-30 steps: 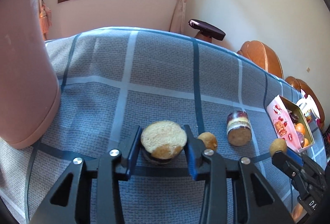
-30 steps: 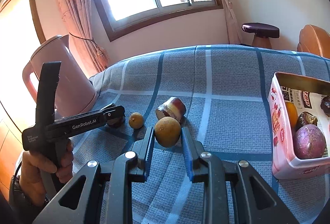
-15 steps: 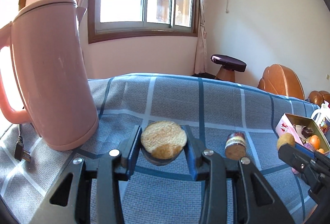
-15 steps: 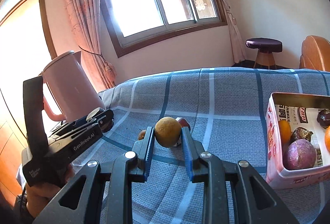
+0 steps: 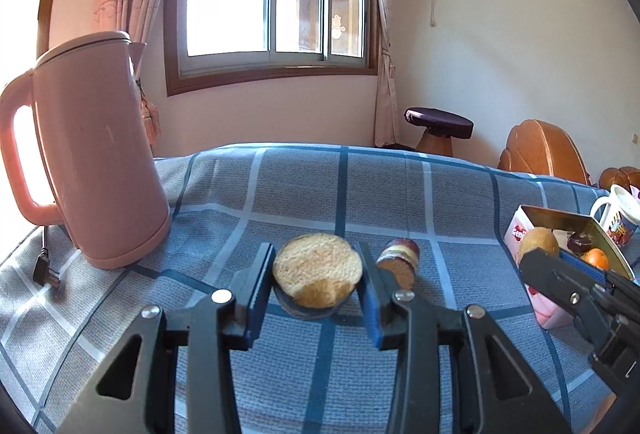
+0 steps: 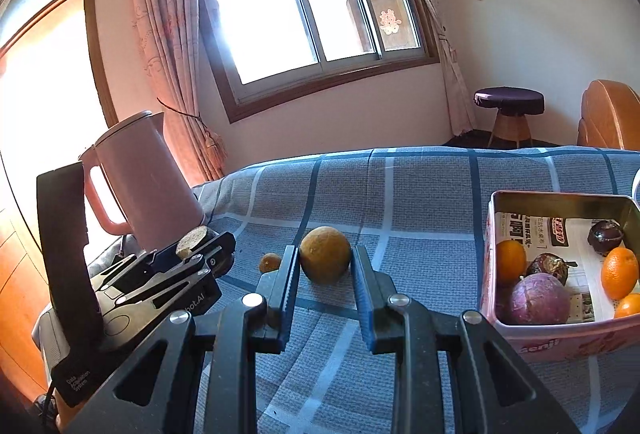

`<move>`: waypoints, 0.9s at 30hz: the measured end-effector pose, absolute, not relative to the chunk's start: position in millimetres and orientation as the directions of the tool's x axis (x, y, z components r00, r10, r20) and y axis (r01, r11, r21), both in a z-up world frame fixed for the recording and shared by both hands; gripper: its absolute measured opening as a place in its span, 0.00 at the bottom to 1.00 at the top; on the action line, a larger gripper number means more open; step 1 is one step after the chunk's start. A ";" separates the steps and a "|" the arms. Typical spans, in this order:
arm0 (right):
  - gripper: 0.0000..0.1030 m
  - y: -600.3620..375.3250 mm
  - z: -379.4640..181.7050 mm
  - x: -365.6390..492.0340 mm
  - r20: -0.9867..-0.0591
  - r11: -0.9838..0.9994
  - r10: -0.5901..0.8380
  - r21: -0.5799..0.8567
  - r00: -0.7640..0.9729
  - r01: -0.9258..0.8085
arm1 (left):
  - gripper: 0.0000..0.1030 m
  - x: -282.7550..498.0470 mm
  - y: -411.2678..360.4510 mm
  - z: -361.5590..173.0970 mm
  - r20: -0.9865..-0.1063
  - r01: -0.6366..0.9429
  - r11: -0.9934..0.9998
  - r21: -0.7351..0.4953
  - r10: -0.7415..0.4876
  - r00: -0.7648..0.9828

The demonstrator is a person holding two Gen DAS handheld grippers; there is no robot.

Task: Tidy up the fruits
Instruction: 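Carry the cake into the tin and open the left tool while the right tool carries the fruit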

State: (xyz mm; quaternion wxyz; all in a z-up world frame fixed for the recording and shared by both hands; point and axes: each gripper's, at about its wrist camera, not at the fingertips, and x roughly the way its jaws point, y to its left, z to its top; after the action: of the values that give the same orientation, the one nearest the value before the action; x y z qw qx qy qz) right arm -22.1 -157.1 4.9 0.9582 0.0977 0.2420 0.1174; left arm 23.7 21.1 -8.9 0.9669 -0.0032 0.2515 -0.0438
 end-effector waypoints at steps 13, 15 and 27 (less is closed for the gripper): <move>0.28 -210.2 12.1 -37.6 -0.424 0.970 0.204 0.212 0.882 -0.122 | 0.40 7.9 -49.9 -8.0 -0.489 0.144 0.990 0.003 -0.124 0.864; 0.28 -219.6 13.3 -39.6 -0.422 0.972 0.190 0.205 0.886 -0.111 | 0.40 6.6 -60.2 -8.0 -0.489 0.156 0.988 0.004 -0.134 0.862; 0.28 -272.6 19.4 -43.2 -0.412 0.986 0.106 0.163 0.905 -0.041 | 0.40 1.1 -110.6 0.2 -0.467 0.220 0.975 0.000 -0.195 0.863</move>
State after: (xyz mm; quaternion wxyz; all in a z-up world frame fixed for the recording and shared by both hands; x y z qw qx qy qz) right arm -43.2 -272.6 19.4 0.9730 0.0752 0.2148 0.0377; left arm 1.1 -110.6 0.2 0.9647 0.0267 0.2390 -0.1076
